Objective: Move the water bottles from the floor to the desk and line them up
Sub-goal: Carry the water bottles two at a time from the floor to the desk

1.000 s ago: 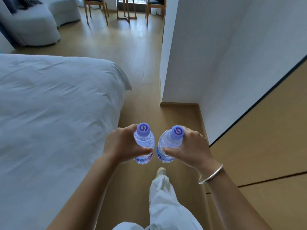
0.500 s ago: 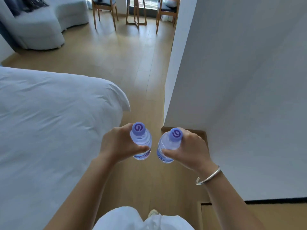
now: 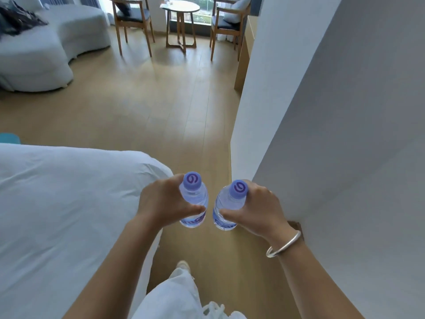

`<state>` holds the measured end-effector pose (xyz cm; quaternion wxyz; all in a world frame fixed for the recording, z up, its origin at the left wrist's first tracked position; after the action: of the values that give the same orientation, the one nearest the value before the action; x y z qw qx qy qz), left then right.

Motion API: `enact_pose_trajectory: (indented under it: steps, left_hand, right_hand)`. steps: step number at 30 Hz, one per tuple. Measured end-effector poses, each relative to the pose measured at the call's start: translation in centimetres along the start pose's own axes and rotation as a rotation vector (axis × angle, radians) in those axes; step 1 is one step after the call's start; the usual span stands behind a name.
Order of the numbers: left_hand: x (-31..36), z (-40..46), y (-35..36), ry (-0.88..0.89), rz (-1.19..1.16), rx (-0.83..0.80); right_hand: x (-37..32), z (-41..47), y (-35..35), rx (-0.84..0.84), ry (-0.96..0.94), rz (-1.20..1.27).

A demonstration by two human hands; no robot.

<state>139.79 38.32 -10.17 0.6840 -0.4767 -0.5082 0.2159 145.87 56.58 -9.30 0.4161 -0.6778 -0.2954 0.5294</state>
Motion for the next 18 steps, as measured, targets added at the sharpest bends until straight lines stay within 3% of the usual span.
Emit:
enact_pose_trajectory:
  steps: [6, 18]
  left_hand:
    - [-4.8, 11.9, -4.4, 0.02, 0.015, 0.035]
    - [-10.6, 31.9, -5.8, 0.019, -0.006, -0.018]
  right_hand:
    - [-3.9, 11.5, -0.4, 0.05, 0.06, 0.02]
    - [-6.5, 32.1, -0.6, 0.045, 0.032, 0.057]
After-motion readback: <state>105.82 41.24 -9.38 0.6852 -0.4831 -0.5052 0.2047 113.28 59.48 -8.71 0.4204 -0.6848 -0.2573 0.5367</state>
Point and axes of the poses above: each hand's wrist, its own z-axis towards the middle knuckle, its own y-axis out of the palm, x = y × z, the point moved 5 cm from there along z, towards the middle knuckle, and after that the axes turned 7 degrees about y, right-handed, at the moved point
